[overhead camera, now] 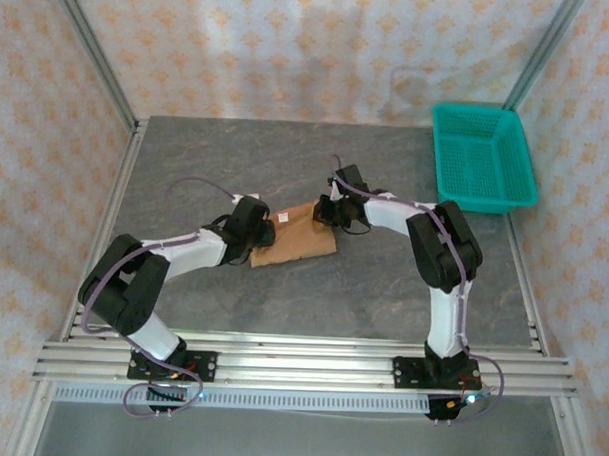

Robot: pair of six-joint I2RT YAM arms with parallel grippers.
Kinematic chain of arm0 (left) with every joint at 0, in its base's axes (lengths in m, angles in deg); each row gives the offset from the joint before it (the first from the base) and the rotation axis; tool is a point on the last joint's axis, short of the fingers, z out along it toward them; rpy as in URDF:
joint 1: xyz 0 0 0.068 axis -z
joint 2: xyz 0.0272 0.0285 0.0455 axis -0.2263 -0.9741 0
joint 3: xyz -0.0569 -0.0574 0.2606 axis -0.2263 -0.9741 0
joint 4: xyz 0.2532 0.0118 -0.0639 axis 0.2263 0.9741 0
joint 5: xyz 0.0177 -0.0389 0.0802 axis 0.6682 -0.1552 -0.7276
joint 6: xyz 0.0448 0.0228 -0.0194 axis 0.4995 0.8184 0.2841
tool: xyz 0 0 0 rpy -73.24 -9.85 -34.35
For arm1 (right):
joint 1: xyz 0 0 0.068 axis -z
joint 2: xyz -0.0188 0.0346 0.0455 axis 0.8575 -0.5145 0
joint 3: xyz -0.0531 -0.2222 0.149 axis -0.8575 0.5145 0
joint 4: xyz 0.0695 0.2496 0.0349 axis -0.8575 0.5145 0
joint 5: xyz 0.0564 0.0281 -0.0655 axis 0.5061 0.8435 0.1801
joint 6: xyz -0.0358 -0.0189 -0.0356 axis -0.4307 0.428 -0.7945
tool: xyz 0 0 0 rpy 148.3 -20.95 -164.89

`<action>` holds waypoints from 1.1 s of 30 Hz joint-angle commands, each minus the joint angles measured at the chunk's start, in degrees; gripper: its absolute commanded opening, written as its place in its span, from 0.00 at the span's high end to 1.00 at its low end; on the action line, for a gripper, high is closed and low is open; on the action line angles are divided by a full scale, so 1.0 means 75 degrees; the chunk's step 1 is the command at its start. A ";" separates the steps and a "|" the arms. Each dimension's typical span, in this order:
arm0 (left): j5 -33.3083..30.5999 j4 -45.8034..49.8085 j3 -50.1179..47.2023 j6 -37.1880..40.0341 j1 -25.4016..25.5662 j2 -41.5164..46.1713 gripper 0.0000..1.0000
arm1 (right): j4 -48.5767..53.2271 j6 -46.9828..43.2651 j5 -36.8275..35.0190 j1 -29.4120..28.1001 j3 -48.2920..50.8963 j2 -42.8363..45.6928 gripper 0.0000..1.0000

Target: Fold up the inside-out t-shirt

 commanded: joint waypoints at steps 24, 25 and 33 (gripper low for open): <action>0.1713 0.0567 0.0813 -0.2516 0.0435 -0.0092 0.51 | -0.0255 0.3449 0.0554 -0.0265 0.0469 0.0652 0.81; 0.1595 0.0746 0.0926 -0.2430 0.0398 -0.0359 0.52 | -0.0175 0.3483 0.0381 -0.0254 0.0525 0.0503 0.83; 0.0755 0.2810 0.1171 -0.1310 -0.0132 -0.0457 0.55 | -0.0325 0.3582 -0.0283 -0.0100 0.1737 0.0536 0.86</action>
